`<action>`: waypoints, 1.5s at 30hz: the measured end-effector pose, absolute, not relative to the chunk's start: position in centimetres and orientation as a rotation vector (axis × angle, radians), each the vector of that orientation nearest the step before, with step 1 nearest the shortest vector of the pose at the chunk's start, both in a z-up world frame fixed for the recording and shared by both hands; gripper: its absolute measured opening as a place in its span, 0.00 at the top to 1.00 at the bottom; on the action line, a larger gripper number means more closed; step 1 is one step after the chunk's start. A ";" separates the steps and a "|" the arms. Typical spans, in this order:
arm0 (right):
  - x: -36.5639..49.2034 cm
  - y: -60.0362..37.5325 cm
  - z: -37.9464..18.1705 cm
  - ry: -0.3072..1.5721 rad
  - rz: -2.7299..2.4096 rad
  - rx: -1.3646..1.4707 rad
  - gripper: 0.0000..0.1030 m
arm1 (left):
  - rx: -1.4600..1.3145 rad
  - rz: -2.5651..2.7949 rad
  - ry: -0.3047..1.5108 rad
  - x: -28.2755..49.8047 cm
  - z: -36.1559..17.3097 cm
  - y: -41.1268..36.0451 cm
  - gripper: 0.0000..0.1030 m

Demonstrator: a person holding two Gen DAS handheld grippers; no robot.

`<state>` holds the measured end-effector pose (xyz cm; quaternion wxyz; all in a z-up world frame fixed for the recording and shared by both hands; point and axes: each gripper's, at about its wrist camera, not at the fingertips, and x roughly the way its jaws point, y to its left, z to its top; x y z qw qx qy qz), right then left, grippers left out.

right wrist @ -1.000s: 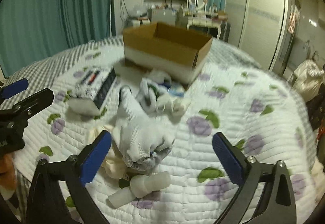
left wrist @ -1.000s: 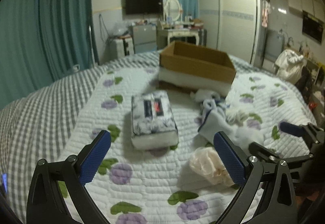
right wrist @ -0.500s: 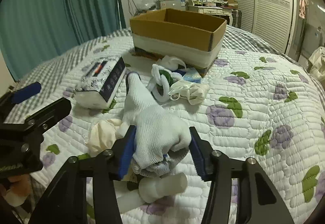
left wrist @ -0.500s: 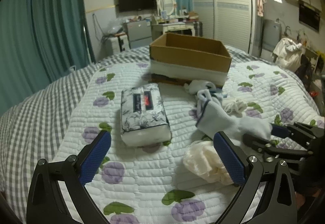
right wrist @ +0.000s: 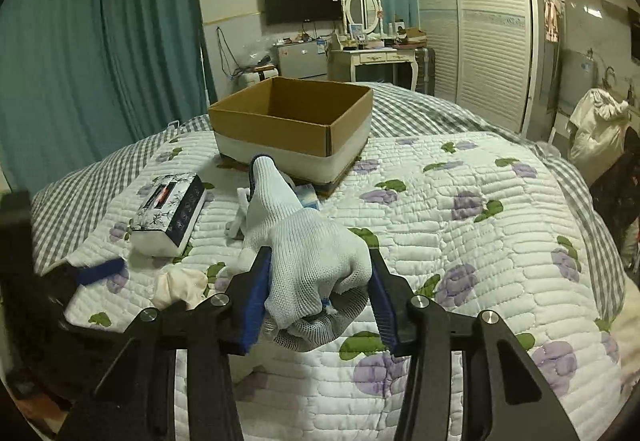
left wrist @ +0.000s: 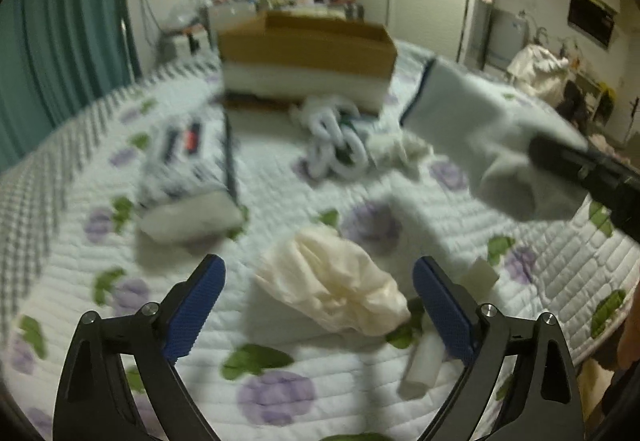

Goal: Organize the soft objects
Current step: 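Grasp the cream cloth with the left gripper while the right gripper lifts the glove, then carry glove and cloth over the box and open both grippers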

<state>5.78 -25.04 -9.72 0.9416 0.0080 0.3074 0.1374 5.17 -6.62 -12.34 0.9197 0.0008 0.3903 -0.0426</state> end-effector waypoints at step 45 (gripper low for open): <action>24.0 -20.5 2.2 0.471 0.309 -0.066 0.56 | 0.085 -0.144 0.572 25.4 0.7 -4.7 0.77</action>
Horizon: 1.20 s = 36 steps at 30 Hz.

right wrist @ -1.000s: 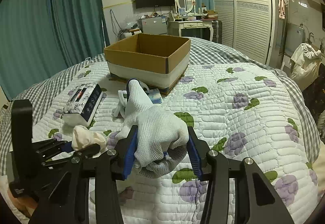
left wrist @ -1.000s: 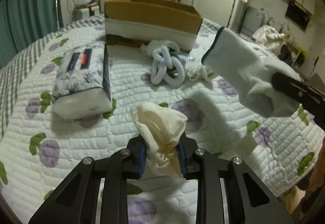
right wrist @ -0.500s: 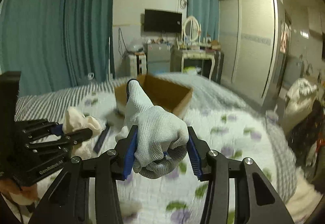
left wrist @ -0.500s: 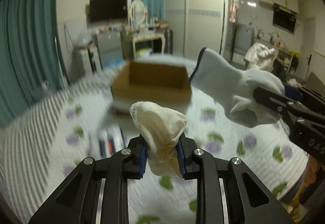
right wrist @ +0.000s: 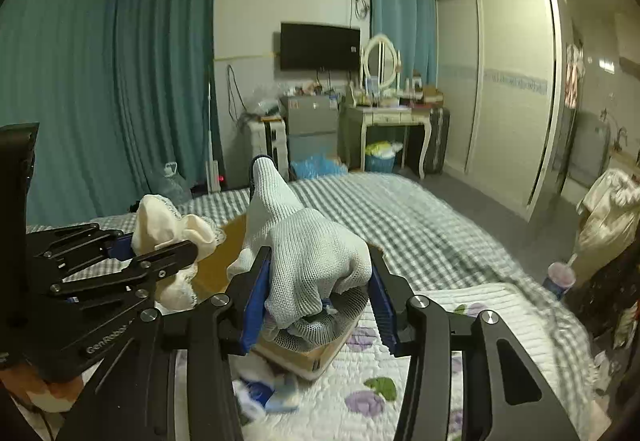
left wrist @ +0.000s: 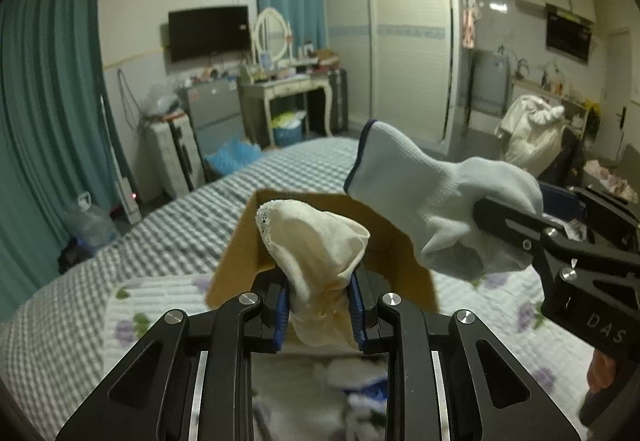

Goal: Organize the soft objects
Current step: 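Carry glove and cloth over the box and open both grippers, then grasp the white plastic bottle with the right gripper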

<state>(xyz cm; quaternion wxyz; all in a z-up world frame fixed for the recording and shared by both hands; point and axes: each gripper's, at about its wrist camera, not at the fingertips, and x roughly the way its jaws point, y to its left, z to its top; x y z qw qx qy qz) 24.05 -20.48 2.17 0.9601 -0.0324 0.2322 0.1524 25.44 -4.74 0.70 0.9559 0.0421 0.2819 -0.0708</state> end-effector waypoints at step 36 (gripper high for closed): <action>7.7 -23.0 10.3 0.462 0.300 -0.129 0.16 | 0.088 -0.072 0.410 7.2 10.4 -0.1 0.10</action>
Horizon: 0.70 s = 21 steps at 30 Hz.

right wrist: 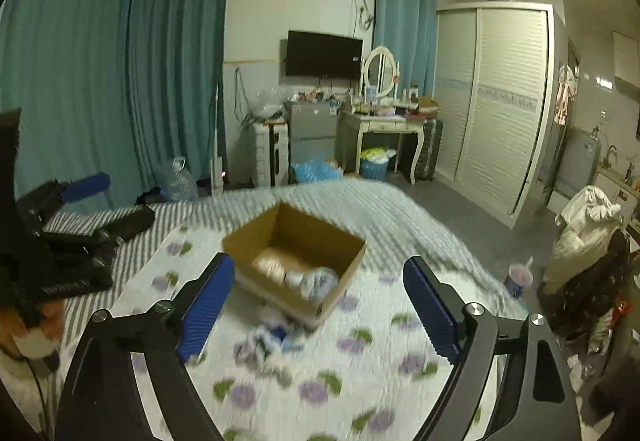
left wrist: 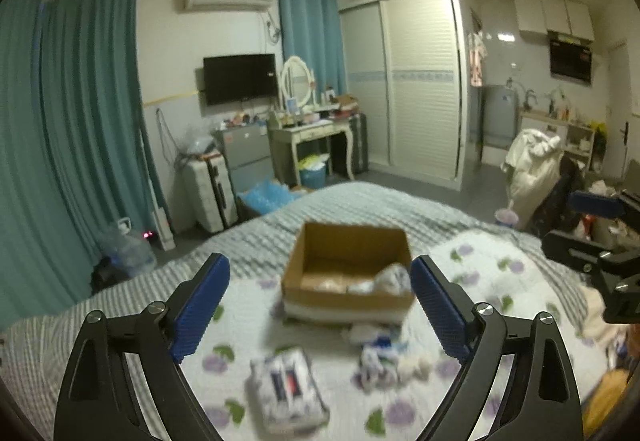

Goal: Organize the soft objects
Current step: 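Grasp the white plastic bottle with the right gripper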

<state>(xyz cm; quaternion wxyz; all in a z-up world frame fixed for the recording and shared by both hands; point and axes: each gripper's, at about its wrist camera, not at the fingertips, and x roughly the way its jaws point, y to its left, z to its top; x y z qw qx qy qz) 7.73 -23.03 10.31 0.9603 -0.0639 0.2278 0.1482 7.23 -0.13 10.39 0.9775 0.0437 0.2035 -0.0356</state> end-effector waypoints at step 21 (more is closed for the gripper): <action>3.9 -18.5 -16.8 0.910 0.339 -0.105 0.35 | -0.006 0.025 0.699 2.1 -11.3 1.1 0.10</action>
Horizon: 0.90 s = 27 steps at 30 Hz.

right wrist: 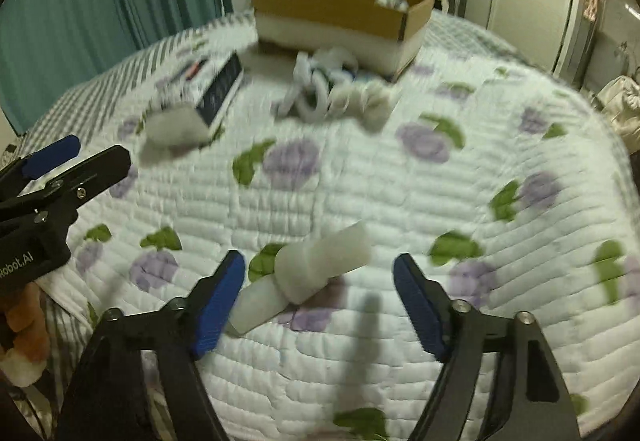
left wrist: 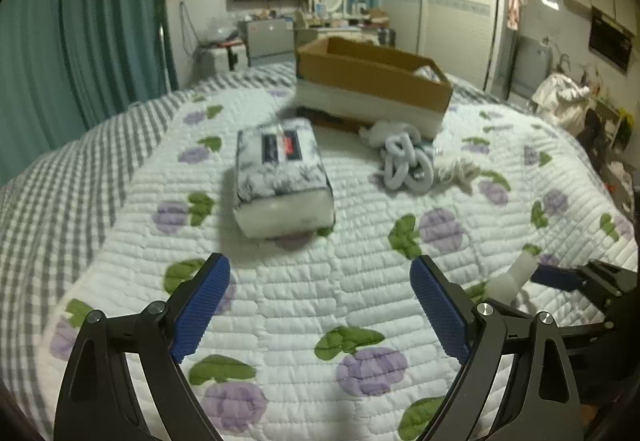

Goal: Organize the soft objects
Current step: 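Grasp the white plastic bottle with the right gripper, then grasp the white coiled cord with the left gripper while the right gripper holds the bottle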

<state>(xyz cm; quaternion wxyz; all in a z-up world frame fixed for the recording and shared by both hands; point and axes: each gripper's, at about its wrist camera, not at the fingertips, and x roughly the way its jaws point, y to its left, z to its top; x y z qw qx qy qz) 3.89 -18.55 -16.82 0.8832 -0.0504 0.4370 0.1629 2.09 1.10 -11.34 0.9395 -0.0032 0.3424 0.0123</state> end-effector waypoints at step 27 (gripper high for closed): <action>13.6 -21.0 -6.0 0.712 0.427 -0.285 0.76 | 0.039 -0.048 0.679 9.6 -8.4 -5.2 0.17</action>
